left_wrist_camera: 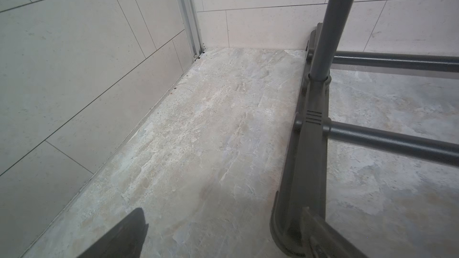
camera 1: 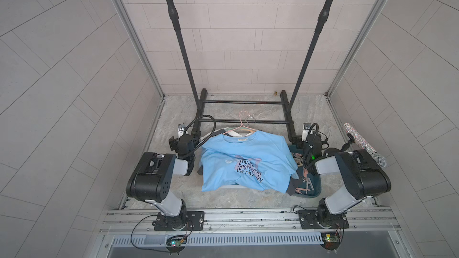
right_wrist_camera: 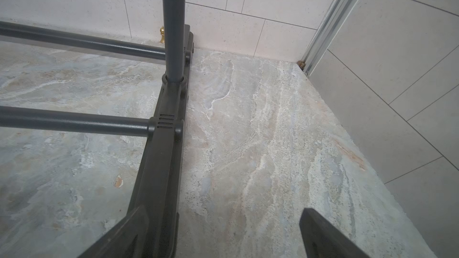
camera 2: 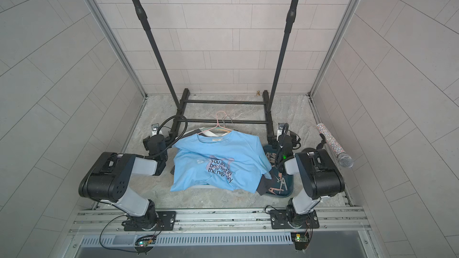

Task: Use clothespins to secure the t-shirt on both sides of the hanger
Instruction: Pick up the clothespin from the storage box.

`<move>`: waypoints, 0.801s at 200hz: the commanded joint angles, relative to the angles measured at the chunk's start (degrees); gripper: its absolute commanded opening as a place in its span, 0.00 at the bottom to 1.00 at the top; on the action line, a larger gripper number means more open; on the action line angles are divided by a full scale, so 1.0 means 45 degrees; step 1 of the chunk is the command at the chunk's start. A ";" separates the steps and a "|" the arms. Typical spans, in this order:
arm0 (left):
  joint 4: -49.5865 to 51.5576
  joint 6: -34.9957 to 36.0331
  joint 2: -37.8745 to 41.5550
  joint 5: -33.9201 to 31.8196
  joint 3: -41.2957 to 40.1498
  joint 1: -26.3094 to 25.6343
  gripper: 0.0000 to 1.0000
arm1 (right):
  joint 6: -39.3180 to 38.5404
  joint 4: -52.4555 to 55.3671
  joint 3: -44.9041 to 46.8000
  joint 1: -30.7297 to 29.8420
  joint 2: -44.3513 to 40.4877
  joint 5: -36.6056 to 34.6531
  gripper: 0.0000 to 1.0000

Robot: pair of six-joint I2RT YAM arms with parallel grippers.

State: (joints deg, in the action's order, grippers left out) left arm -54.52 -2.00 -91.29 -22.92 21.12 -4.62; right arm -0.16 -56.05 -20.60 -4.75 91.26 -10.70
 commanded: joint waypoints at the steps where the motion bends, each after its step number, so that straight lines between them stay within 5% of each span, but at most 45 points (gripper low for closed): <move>1: -0.0076 -0.0136 0.0053 0.0052 0.0169 0.0051 1.00 | 0.0012 -0.0022 0.0046 0.0063 -0.0271 -0.0001 1.00; 160: -0.0099 -0.0130 0.0086 0.0036 0.0132 0.0034 1.00 | -0.0059 -0.0177 0.0114 0.0001 -0.0291 -0.0266 1.00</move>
State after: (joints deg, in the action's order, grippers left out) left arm -54.52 -2.00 -91.29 -22.92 21.12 -4.62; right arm -0.16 -56.05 -20.60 -4.71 91.26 -10.72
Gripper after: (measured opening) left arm 0.999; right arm 0.997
